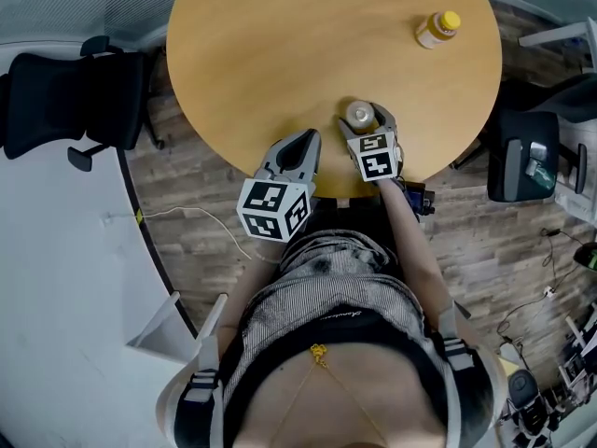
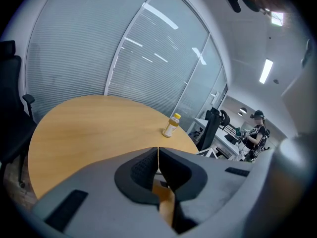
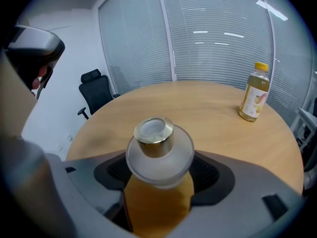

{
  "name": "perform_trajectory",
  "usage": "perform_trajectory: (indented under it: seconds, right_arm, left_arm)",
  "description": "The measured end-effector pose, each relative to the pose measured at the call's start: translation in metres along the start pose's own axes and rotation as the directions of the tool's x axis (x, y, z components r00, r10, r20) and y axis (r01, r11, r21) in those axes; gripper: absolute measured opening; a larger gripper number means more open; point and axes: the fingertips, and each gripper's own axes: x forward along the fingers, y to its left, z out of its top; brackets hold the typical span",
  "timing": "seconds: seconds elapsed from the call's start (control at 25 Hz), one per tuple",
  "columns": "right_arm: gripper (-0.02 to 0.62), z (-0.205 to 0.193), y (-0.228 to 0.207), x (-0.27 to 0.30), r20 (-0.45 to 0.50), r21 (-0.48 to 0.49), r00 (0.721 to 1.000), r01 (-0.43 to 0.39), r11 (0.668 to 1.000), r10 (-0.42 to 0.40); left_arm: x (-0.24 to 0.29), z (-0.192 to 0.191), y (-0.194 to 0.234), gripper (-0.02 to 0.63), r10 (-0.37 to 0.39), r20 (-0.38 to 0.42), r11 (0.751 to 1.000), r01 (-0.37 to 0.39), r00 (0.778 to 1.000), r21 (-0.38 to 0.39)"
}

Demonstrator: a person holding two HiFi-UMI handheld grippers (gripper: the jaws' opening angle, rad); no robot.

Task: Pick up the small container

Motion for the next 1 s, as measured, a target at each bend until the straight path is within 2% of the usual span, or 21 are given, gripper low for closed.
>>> perform_trajectory:
  seconds: [0.6,1.0]
  right_arm:
    - [0.331,0.010,-0.004,0.004,0.112,0.070,0.988,0.097,0.993,-0.105]
    - [0.331,0.009,-0.005,0.006,0.146,0.052,0.977,0.151,0.987,-0.157]
  left_arm:
    - [-0.006,-0.006,0.002,0.025,-0.018,-0.014,1.000,0.018,1.000,0.009]
    - [-0.012,-0.009,0.006,0.025,-0.027,-0.013,1.000,0.027,1.000,0.011]
